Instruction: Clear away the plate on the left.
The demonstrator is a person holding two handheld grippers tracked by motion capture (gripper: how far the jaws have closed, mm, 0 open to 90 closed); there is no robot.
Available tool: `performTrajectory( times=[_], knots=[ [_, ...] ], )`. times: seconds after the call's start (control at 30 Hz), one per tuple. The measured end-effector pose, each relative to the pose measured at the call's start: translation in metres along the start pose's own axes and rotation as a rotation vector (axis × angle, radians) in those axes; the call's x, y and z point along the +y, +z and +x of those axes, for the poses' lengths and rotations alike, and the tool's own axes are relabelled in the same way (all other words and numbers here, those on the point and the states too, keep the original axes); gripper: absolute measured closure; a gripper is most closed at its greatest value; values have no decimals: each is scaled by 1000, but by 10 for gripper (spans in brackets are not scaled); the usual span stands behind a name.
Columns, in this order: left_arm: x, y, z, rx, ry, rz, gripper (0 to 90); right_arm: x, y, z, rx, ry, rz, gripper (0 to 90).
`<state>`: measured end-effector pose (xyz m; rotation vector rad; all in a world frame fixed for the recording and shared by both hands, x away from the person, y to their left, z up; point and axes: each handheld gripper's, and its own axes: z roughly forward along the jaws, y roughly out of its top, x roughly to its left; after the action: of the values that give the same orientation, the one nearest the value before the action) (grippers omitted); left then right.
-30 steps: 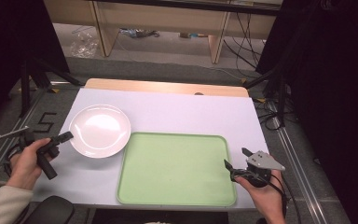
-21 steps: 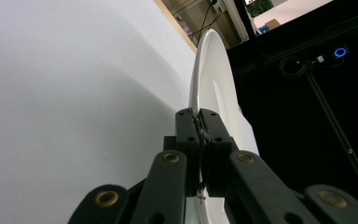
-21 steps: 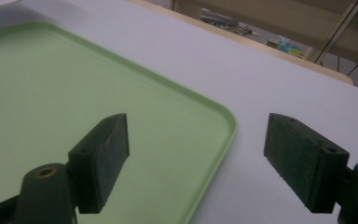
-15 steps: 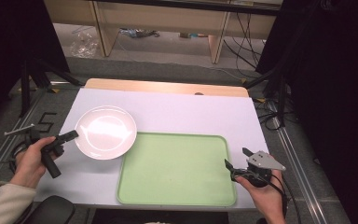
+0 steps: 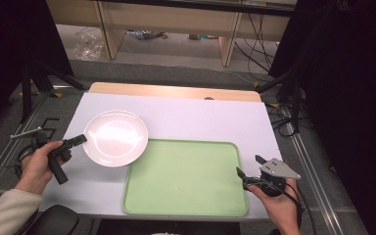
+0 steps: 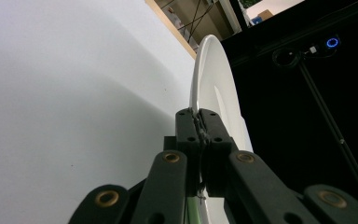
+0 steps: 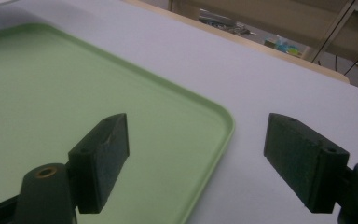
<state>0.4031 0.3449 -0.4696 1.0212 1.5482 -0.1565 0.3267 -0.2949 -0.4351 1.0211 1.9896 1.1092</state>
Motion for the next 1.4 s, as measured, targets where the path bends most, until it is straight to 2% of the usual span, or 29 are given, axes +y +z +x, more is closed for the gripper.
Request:
performTrajectory(
  times=[0.63, 1.17, 1.23, 1.33, 1.4],
  knots=[
    [-1, 9, -3, -7, -1, 13, 873, 0, -1, 1, 7, 16, 8, 229],
    [-1, 14, -6, -16, 3, 19, 873, 0, -1, 0, 7, 14, 9, 230],
    [-1, 15, -6, -16, 0, 18, 872, 0, -1, -1, -1, 1, -1, 229],
    [-1, 16, -7, -16, -3, 21, 872, 0, -1, 0, 5, 12, 6, 229],
    [-1, 17, -7, -22, -2, 19, 872, 0, -1, -1, -3, 0, -2, 229]
  ],
)
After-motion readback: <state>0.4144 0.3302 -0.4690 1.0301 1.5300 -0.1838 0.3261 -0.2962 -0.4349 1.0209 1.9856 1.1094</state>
